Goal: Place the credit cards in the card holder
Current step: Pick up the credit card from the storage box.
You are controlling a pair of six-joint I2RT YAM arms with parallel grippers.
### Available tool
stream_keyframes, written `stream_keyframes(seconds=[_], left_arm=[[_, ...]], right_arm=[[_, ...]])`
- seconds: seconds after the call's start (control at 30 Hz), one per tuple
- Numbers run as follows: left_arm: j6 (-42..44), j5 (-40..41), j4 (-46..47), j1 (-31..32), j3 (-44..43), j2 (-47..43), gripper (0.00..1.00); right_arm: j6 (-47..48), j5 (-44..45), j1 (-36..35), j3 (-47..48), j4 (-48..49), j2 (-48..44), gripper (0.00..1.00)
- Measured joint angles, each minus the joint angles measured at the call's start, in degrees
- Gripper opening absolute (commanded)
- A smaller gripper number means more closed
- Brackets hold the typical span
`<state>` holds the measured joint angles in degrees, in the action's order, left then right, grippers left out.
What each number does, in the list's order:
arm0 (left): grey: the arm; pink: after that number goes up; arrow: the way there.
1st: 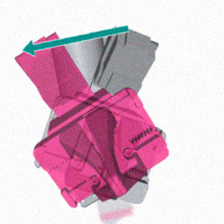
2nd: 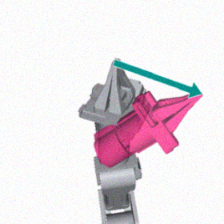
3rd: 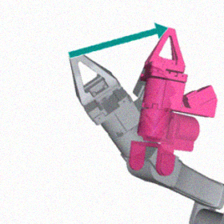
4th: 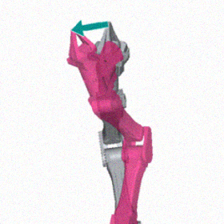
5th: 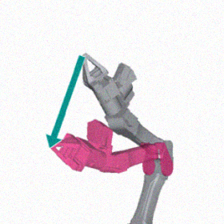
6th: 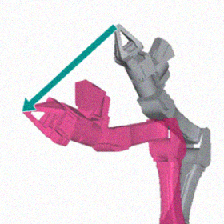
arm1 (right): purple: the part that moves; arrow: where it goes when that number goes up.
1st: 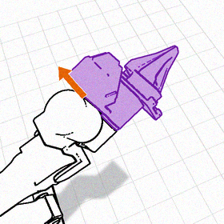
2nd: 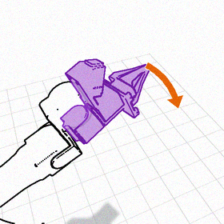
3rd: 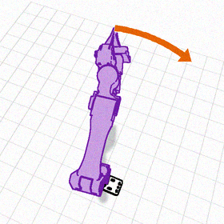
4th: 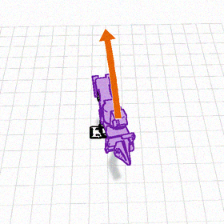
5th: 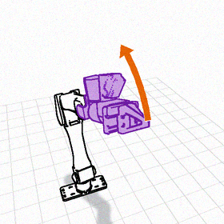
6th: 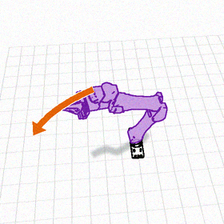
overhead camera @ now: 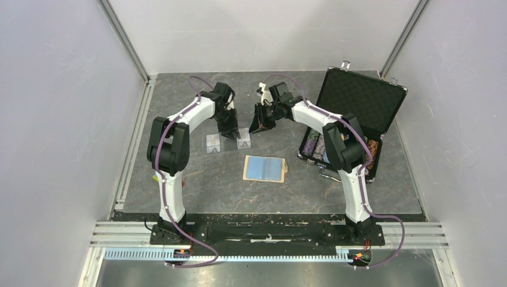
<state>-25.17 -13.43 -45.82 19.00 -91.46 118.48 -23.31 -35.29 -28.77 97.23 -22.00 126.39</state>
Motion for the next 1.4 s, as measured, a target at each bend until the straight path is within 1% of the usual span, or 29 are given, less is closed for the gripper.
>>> stream_keyframes(seconds=[0.07,0.13,0.23,0.3,0.33,0.43,0.53,0.63,0.87,1.17,1.3,1.4], left_arm=[[0.0,0.2,-0.4,0.1,0.0,0.0,0.36],[0.0,0.4,-0.7,0.1,0.0,0.2,0.32],[0.0,0.5,-0.8,0.4,-0.2,1.2,0.17],[0.0,-0.3,-1.2,0.7,-1.0,2.0,0.09],[0.1,-0.2,-1.4,0.9,-1.2,2.0,0.07],[0.3,-0.2,-1.5,1.9,-2.0,2.4,0.03],[0.3,-0.1,-1.5,2.8,-2.3,2.5,0.03],[0.3,0.0,-1.5,3.4,-2.4,2.5,0.03],[0.3,1.0,-1.8,4.1,-3.1,2.5,0.14],[0.3,1.0,-1.7,5.4,-4.7,2.5,0.18],[0.3,0.5,-1.3,5.5,-4.7,2.5,0.29],[0.2,-0.5,-0.5,5.5,-4.7,2.4,0.31]], right_arm=[[0.0,-0.2,0.0,0.0,0.0,0.0,0.25],[0.0,-0.6,0.0,0.0,0.0,0.0,0.24],[0.1,-1.0,0.0,-0.2,0.0,0.0,0.24],[0.4,-1.1,0.0,-0.4,0.0,0.0,0.24],[0.4,-1.2,0.0,-0.4,0.0,0.0,0.24],[0.6,-1.5,0.0,-0.4,-0.1,0.1,0.24],[0.9,-2.1,0.0,-0.4,-0.3,0.1,0.24],[1.3,-2.4,0.0,-0.4,-0.8,0.1,0.24],[2.4,-2.4,0.0,-0.4,-1.8,0.1,0.24],[3.1,-2.4,0.3,-0.5,-2.3,0.1,0.24],[3.3,-2.4,1.0,-0.6,-2.3,0.0,0.24],[3.3,-2.4,1.8,-1.0,-2.2,-0.5,0.24]])
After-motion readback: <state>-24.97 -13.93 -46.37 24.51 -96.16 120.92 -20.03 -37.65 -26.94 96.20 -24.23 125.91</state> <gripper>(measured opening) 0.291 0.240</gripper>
